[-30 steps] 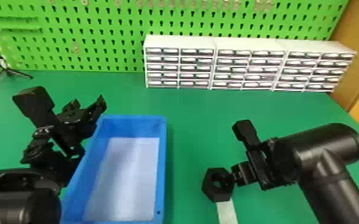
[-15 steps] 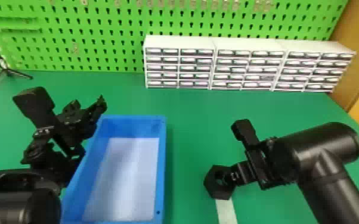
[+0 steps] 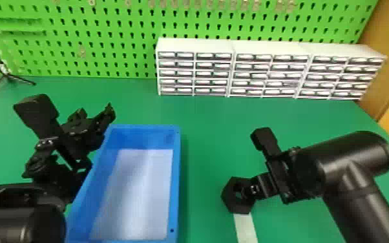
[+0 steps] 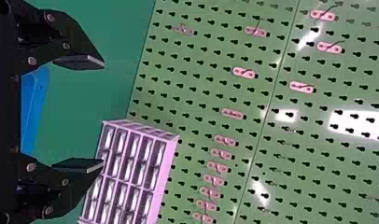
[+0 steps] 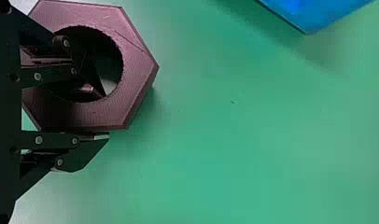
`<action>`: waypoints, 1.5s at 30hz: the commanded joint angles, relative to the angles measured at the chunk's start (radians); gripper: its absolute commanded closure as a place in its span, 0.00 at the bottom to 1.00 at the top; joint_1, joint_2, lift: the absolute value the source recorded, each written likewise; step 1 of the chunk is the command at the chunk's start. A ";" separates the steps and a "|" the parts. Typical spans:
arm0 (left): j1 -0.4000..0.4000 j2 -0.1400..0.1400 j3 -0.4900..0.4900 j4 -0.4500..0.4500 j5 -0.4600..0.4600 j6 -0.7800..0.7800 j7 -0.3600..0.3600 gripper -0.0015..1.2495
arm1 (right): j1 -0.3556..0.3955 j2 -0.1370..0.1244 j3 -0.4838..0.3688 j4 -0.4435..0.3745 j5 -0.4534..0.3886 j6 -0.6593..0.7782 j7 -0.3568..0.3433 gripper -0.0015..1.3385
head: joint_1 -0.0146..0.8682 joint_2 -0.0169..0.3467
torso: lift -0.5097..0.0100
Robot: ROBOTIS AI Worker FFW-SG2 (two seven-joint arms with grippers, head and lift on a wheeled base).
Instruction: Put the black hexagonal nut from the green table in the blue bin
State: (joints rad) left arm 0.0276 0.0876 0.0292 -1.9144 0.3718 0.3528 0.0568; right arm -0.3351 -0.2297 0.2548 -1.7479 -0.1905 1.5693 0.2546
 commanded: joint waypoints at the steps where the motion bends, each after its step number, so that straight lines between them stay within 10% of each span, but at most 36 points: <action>1: 0.002 0.000 0.000 0.000 0.001 0.000 0.000 0.40 | 0.002 0.001 -0.039 -0.021 0.023 0.003 0.000 0.75 | 0.80 0.07 | 0.79; 10: 0.003 0.000 0.000 0.000 0.001 0.000 0.000 0.40 | 0.007 -0.005 -0.140 -0.061 0.071 -0.011 0.000 0.75 | 0.80 0.07 | 0.79; 23: 0.006 0.000 0.005 0.000 -0.001 0.000 -0.002 0.40 | 0.062 0.046 -0.327 -0.079 0.028 -0.494 0.000 0.75 | 0.80 0.07 | 0.79; 35: 0.008 0.000 0.005 0.003 -0.005 0.000 -0.002 0.40 | 0.070 0.087 -0.250 -0.044 -0.015 -0.937 -0.047 0.75 | 0.80 0.07 | 0.79; 45: 0.011 0.000 0.003 0.008 -0.011 0.000 -0.002 0.40 | 0.013 0.016 -0.034 0.015 -0.147 -1.109 -0.069 0.75 | 0.80 0.07 | 0.79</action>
State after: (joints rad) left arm 0.0376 0.0874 0.0337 -1.9094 0.3625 0.3528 0.0551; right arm -0.2991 -0.1816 0.1322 -1.7477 -0.2969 0.5094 0.1855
